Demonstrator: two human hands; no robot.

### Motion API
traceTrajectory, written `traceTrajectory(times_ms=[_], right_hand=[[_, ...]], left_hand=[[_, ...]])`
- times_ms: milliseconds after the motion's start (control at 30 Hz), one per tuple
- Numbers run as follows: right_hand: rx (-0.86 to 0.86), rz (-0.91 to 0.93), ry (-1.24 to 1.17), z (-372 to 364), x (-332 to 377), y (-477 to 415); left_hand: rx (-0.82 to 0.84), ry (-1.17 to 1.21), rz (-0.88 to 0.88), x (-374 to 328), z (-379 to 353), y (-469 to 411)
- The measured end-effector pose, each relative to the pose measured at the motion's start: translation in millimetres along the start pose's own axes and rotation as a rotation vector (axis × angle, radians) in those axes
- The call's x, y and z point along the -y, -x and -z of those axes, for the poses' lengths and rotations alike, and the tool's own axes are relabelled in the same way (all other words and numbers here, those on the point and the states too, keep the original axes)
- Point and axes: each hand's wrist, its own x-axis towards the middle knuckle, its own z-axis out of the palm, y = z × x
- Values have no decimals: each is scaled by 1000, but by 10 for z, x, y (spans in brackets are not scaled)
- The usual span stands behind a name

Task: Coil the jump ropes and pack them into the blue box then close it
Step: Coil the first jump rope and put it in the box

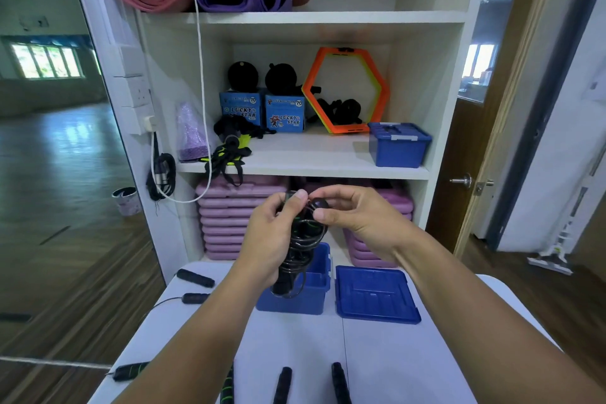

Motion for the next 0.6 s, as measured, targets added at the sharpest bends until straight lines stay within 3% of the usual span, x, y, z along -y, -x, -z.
traceTrajectory(times_ms=[167, 600], right_hand=[[1, 2, -46, -42, -3, -9], [7, -5, 185, -78, 44, 17]], left_hand=[[-27, -44, -105, -49, 3, 43], [-5, -318, -242, -44, 93, 3]])
